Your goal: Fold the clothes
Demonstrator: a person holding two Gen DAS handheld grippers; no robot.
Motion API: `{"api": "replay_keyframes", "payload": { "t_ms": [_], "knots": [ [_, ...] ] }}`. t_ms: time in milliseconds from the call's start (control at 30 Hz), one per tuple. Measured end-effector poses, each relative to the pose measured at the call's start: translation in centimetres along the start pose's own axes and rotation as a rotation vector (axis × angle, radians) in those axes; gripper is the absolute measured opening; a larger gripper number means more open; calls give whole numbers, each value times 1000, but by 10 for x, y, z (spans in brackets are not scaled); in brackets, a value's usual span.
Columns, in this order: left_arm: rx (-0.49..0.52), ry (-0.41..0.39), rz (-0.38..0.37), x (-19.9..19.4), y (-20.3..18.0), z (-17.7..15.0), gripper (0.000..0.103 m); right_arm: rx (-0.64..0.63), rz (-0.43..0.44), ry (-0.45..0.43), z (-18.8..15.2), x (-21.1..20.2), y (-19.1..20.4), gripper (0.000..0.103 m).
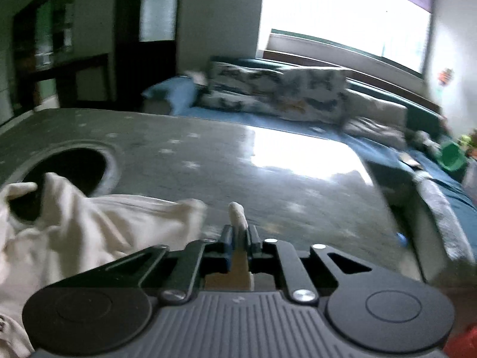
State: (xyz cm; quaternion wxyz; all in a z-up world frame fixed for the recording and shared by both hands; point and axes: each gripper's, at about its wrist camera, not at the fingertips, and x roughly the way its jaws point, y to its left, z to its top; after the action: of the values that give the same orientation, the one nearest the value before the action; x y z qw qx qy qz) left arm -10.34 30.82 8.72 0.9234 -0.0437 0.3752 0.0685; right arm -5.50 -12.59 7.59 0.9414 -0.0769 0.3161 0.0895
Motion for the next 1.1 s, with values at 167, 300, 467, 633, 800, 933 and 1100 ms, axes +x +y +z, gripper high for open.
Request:
{"api": "replay_keyframes", "payload": {
  "t_ms": [167,300,467,633,800,933,1100],
  "knots": [
    [-3,-3,-21,-3,-2,0,10,62,-120,30,-17,-15,-34,17],
    [18,-17,-50,-2,-14,7,11,84,-107,36,-29,-24,-42,17],
    [33,-11,-76,11,-37,15,12,15,17,59,-35,-15,-11,27],
    [40,-2,-86,25,-51,22,13,-24,91,105,-32,20,20,27],
    [30,3,-65,36,-47,33,25,-5,85,138,-28,50,28,32],
    [48,4,-68,44,-50,41,38,17,73,149,-30,64,26,34],
    [170,43,-56,69,-76,43,50,21,61,149,-31,64,25,29]
  ]
}}
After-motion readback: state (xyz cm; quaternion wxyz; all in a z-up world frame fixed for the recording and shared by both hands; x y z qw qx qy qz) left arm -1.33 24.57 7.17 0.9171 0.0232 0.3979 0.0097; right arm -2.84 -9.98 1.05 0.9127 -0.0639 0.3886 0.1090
